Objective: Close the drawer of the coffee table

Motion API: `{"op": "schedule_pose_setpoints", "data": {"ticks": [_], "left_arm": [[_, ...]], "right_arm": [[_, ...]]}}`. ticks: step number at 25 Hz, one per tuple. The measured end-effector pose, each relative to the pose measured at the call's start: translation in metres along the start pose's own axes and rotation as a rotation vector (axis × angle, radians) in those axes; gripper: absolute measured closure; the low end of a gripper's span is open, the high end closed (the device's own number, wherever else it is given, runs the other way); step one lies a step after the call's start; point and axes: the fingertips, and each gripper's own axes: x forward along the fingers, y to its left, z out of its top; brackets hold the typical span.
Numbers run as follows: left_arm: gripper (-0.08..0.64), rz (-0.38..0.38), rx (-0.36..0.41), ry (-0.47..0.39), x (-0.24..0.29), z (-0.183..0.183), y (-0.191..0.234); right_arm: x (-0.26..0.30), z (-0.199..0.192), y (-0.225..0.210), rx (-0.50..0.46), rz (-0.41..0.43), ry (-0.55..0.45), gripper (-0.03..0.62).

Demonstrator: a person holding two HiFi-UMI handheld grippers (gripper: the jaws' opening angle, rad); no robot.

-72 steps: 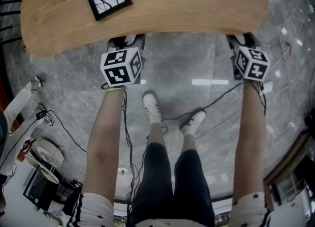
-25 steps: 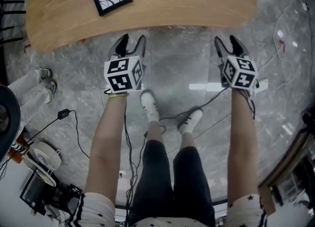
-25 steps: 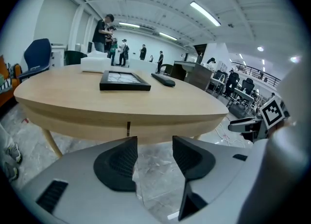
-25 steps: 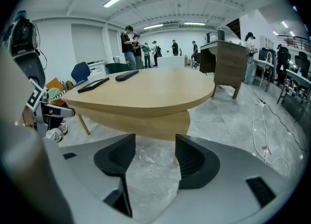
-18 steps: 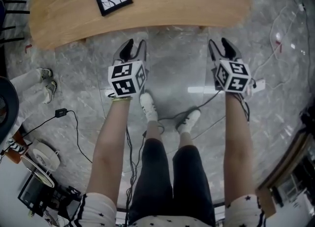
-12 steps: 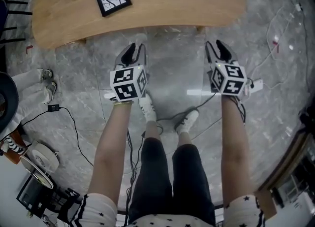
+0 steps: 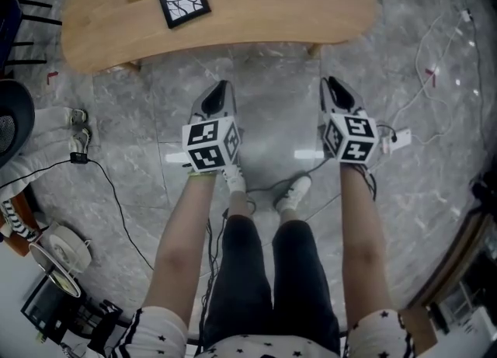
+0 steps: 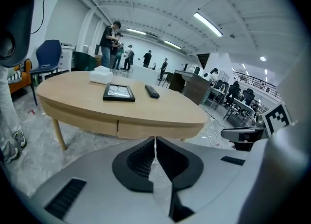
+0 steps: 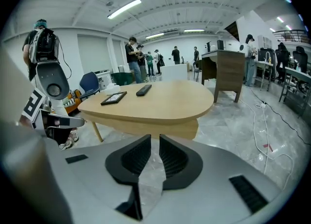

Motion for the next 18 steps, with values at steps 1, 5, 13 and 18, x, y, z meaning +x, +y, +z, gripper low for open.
{"op": "schedule_pose_setpoints", "data": {"ticks": [1, 5, 13, 18], "left_arm": [[0.543, -0.002, -0.002, -0.005, -0.004, 0.001, -0.004], [0.551, -0.018, -0.001, -0.011, -0.021, 0.003, -0.017], [0.554, -0.056, 0.027, -0.018, -0.066, 0.023, -0.052], [0.554, -0.059, 0.073, -0.030, -0.103, 0.039, -0.073]], "right_arm": [[-0.004, 0.000, 0.002, 0.003, 0.000, -0.003, 0.534], [-0.021, 0.003, 0.015, 0.011, 0.006, -0.010, 0.565], [-0.069, 0.026, 0.039, 0.024, 0.030, -0.031, 0.583], [-0.108, 0.045, 0.060, 0.024, 0.057, -0.046, 0.583]]}}
